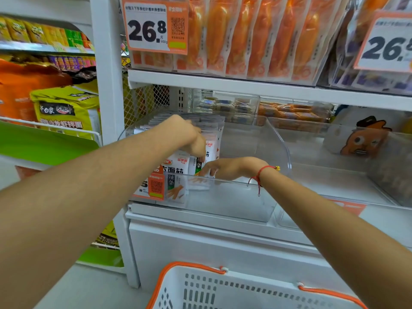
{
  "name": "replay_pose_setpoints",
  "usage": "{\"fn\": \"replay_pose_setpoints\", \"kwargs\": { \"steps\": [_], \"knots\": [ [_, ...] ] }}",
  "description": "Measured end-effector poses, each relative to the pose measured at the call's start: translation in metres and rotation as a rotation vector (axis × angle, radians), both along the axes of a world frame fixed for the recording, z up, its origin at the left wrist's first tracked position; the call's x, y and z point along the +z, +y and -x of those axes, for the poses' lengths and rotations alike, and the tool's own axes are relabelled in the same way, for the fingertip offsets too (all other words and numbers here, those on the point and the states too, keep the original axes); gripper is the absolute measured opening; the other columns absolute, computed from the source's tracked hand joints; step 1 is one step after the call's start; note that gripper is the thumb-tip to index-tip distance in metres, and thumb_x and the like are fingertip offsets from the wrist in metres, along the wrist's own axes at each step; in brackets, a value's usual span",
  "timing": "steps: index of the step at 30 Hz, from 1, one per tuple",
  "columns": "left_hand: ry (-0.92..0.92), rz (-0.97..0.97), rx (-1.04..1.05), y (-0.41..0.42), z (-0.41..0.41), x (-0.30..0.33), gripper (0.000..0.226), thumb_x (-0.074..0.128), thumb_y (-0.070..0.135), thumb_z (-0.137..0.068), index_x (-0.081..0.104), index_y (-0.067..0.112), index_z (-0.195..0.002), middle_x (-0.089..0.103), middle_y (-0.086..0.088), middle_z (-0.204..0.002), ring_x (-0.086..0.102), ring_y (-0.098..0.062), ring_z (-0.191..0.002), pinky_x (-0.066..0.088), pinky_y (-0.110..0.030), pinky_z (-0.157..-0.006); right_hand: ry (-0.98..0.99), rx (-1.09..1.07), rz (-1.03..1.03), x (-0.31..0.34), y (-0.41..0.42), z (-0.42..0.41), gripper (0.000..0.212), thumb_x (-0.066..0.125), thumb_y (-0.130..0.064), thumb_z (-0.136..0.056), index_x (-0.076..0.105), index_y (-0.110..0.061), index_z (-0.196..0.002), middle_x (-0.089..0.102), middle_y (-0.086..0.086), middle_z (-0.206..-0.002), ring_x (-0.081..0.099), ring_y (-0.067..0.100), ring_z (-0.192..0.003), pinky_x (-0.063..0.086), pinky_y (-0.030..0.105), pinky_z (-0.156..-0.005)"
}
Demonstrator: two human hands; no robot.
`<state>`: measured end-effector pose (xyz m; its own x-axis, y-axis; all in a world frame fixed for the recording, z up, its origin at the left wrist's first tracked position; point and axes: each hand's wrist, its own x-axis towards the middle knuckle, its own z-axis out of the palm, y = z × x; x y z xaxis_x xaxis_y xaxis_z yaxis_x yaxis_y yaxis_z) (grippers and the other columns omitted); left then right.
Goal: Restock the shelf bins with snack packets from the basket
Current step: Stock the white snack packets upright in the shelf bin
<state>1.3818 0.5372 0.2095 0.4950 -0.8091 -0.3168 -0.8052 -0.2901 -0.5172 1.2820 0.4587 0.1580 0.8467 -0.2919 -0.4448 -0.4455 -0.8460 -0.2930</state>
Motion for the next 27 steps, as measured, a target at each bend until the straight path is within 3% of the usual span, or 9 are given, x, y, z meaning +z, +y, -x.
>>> {"fn": "replay_pose_setpoints", "kwargs": {
  "steps": [4, 8, 11, 14, 17, 18, 21, 24, 27],
  "knots": [
    [0.129, 0.014, 0.061, -0.005, -0.001, -0.003, 0.051, 0.035, 0.037, -0.096, 0.033, 0.031, -0.146, 0.02, -0.003, -0.157, 0.016, -0.027, -0.144, 0.021, -0.049, -0.115, -0.023, 0.004, 0.045, -0.006, 0.0, -0.01, 0.046, 0.04, -0.004, -0.095, 0.048, -0.026, -0.134, 0.034, 0.006, -0.147, 0.034, 0.028, -0.132, 0.032, 0.042, -0.109],
    [0.122, -0.012, 0.094, -0.004, 0.0, -0.002, 0.052, 0.034, 0.037, -0.096, 0.032, 0.03, -0.147, 0.021, -0.003, -0.157, 0.017, -0.027, -0.144, 0.021, -0.049, -0.115, -0.004, 0.034, 0.036, -0.006, 0.001, -0.001, 0.045, 0.042, -0.011, -0.098, 0.042, -0.027, -0.14, 0.03, 0.007, -0.151, 0.028, 0.028, -0.138, 0.024, 0.046, -0.115],
    [0.151, 0.025, 0.105, 0.006, 0.009, 0.003, 0.052, 0.032, 0.028, -0.093, 0.036, 0.026, -0.145, 0.03, -0.004, -0.153, 0.027, -0.027, -0.14, 0.025, -0.048, -0.113, -0.052, 0.042, 0.001, -0.001, 0.003, 0.011, 0.046, 0.04, -0.011, -0.098, 0.041, -0.027, -0.141, 0.03, 0.007, -0.152, 0.026, 0.026, -0.141, 0.019, 0.047, -0.117],
    [0.25, 0.126, 0.083, 0.019, 0.02, 0.012, 0.048, 0.035, 0.028, -0.09, 0.049, 0.022, -0.135, 0.045, -0.004, -0.143, 0.044, -0.024, -0.126, 0.033, -0.047, -0.109, -0.175, -0.01, -0.002, 0.009, 0.006, 0.024, 0.041, 0.042, -0.009, -0.097, 0.05, -0.021, -0.135, 0.037, 0.006, -0.15, 0.033, 0.024, -0.137, 0.025, 0.042, -0.116],
    [0.25, 0.297, 0.017, 0.038, 0.032, 0.022, 0.04, 0.037, 0.033, -0.078, 0.061, 0.025, -0.109, 0.055, 0.002, -0.108, 0.05, -0.022, -0.095, 0.042, -0.045, -0.101, -0.326, -0.046, 0.024, 0.022, 0.014, 0.041, 0.035, 0.046, -0.007, -0.095, 0.057, -0.012, -0.129, 0.052, 0.01, -0.137, 0.049, 0.025, -0.125, 0.038, 0.034, -0.107],
    [0.243, 0.379, -0.013, 0.044, 0.037, 0.024, 0.037, 0.04, 0.03, -0.082, 0.063, 0.027, -0.11, 0.054, 0.001, -0.102, 0.05, -0.023, -0.093, 0.042, -0.043, -0.1, -0.392, -0.048, 0.044, 0.025, 0.018, 0.049, 0.034, 0.048, -0.007, -0.094, 0.059, -0.012, -0.125, 0.057, 0.011, -0.131, 0.054, 0.024, -0.12, 0.041, 0.032, -0.104],
    [0.244, 0.653, -0.101, 0.064, 0.064, 0.025, 0.034, 0.047, 0.024, -0.091, 0.061, 0.031, -0.121, 0.063, 0.005, -0.12, 0.055, -0.021, -0.113, 0.038, -0.037, -0.099, -0.633, -0.051, 0.121, 0.028, 0.029, 0.077, 0.025, 0.055, -0.014, -0.091, 0.067, -0.017, -0.113, 0.067, 0.006, -0.114, 0.063, 0.02, -0.103, 0.05, 0.038, -0.094],
    [0.297, 0.94, -0.103, 0.083, 0.091, 0.015, 0.027, 0.052, 0.03, -0.087, 0.066, 0.034, -0.111, 0.067, 0.01, -0.113, 0.06, -0.019, -0.106, 0.044, -0.031, -0.08, -0.803, -0.072, 0.159, 0.027, 0.04, 0.107, 0.016, 0.059, -0.02, -0.089, 0.07, -0.023, -0.099, 0.07, -0.002, -0.093, 0.064, 0.015, -0.084, 0.054, 0.039, -0.081],
    [0.397, 1.105, -0.035, 0.1, 0.119, -0.005, 0.021, 0.054, 0.033, -0.087, 0.067, 0.033, -0.104, 0.067, 0.014, -0.102, 0.061, -0.016, -0.096, 0.039, -0.027, -0.07, -0.793, -0.095, 0.094, 0.019, 0.05, 0.143, 0.011, 0.061, -0.02, -0.089, 0.071, -0.02, -0.094, 0.069, -0.001, -0.083, 0.065, 0.016, -0.074, 0.055, 0.037, -0.076]
  ]
}}
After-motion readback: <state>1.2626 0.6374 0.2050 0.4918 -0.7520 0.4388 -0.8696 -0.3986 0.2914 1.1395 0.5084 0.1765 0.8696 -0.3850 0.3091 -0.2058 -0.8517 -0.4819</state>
